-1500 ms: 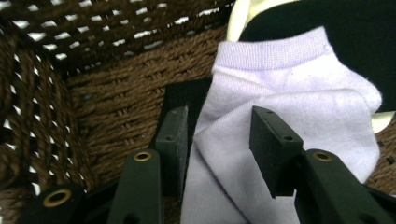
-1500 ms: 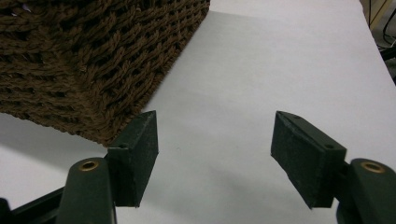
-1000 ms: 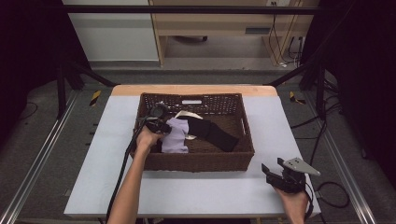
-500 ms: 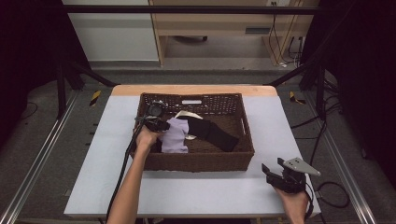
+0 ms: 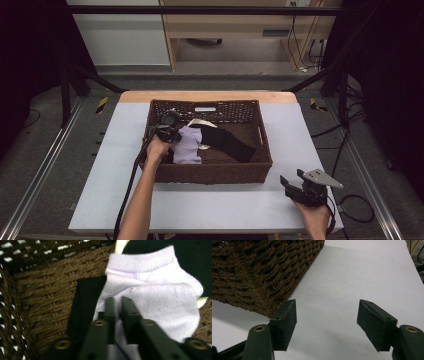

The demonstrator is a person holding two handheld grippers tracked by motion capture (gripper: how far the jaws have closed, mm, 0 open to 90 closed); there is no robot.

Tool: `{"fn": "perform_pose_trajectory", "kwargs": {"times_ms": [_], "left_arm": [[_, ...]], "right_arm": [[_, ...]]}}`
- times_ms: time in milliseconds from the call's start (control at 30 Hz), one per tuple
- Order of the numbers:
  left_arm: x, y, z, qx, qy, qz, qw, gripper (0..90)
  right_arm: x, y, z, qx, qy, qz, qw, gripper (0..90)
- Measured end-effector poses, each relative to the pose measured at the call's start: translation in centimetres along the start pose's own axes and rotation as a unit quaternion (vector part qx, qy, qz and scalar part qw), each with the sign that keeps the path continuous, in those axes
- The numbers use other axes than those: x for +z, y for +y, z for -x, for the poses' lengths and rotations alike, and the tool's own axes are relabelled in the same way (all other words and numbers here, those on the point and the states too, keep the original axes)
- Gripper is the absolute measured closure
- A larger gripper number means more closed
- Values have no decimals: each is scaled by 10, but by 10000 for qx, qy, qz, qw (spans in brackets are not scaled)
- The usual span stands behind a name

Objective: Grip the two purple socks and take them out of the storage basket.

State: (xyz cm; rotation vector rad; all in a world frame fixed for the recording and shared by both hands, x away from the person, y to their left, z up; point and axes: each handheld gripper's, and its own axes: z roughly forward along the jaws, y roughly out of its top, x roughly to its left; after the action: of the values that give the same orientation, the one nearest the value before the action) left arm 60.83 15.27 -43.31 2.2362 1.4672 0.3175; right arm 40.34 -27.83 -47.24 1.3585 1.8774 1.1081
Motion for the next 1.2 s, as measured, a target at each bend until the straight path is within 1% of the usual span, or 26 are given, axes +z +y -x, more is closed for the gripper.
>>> {"fn": "perform_pose_trajectory", "kwargs": {"times_ms": [33, 100, 233, 267, 300, 333, 367, 400, 433, 500, 533, 600, 667, 767, 800, 833, 867, 933, 967, 1000, 1033, 1067, 1133, 1167, 1200], "left_arm": [[0, 0, 0, 0, 0, 0, 10000, 871], [0, 0, -1, -84, -36, -85, 9999, 881], [-1, 1, -1, -129, -78, -115, 9998, 891], [-2, 1, 0, -128, -92, -85, 9998, 892], [-5, 1, 0, -130, -179, 20, 9998, 892], [-5, 1, 0, -130, -179, 20, 9998, 892], [-9, 1, 0, -121, -270, 158, 9994, 892], [-11, 1, 0, -113, -298, 254, 9992, 892], [-16, 0, 0, -87, -351, 434, 9984, 892], [-19, 0, 1, -62, -344, 584, 9977, 892], [-24, 0, 2, 23, -367, 811, 9960, 893], [-28, -1, 4, 104, -367, 1013, 9941, 892], [-33, -1, 5, 115, -429, 1255, 9911, 893], [-39, -2, 6, 201, -473, 1538, 9868, 892], [-40, -3, 8, 232, -503, 1598, 9856, 892], [-40, -3, 8, 232, -503, 1598, 9856, 892], [-41, -2, 9, 320, -484, 1690, 9839, 892], [-43, 0, 11, 437, -569, 1817, 9807, 892], [-43, 5, 15, 599, -628, 1888, 9782, 892], [-43, 5, 15, 599, -628, 1888, 9782, 892], [-42, 9, 19, 677, -578, 1834, 9790, 892], [-41, 13, 23, 738, -582, 1818, 9788, 892], [-42, 18, 30, 772, -686, 1873, 9769, 892], [-44, 21, 41, 828, -862, 1918, 9741, 892], [-44, 21, 41, 828, -862, 1918, 9741, 892]], "right_arm": [[0, 0, 0, 0, 0, 0, 10000, 321], [0, 0, 0, 4, -1, 3, 10000, 321], [0, 0, 0, -2, -3, 8, 10000, 321], [0, 0, 0, 7, 1, 8, 10000, 321], [-1, 0, 0, 26, 6, 6, 10000, 322], [-1, 0, 0, 26, 6, 6, 10000, 322], [-1, 0, 0, 32, -4, 8, 10000, 323], [-1, 0, 0, 32, -4, 8, 10000, 323], [-1, 0, 1, 33, -11, 13, 10000, 323], [-1, 0, 1, 46, -14, 14, 10000, 323], [-1, 0, 0, 17, -12, 14, 10000, 324], [-1, 0, 0, -8, -32, 24, 10000, 325], [-1, 0, 1, 40, -18, 19, 10000, 325], [-1, 0, 1, 16, -31, 34, 10000, 325], [-1, 0, 1, 28, -24, 24, 10000, 325], [-1, 0, 0, 35, -17, 18, 10000, 325], [-1, 0, 0, 15, -25, 24, 10000, 325], [0, 0, 1, -9, -44, 31, 10000, 325], [-1, 0, 1, -1, -46, 42, 10000, 325], [-1, 0, 1, -1, -46, 42, 10000, 325], [0, 0, 2, -3, -57, 18, 10000, 325], [0, 0, 2, -3, -57, 18, 10000, 325], [1, 0, 2, 17, -57, 0, 10000, 326], [0, 0, 2, 8, -58, 8, 10000, 327], [0, 0, 2, 29, -45, 7, 10000, 327]]}}
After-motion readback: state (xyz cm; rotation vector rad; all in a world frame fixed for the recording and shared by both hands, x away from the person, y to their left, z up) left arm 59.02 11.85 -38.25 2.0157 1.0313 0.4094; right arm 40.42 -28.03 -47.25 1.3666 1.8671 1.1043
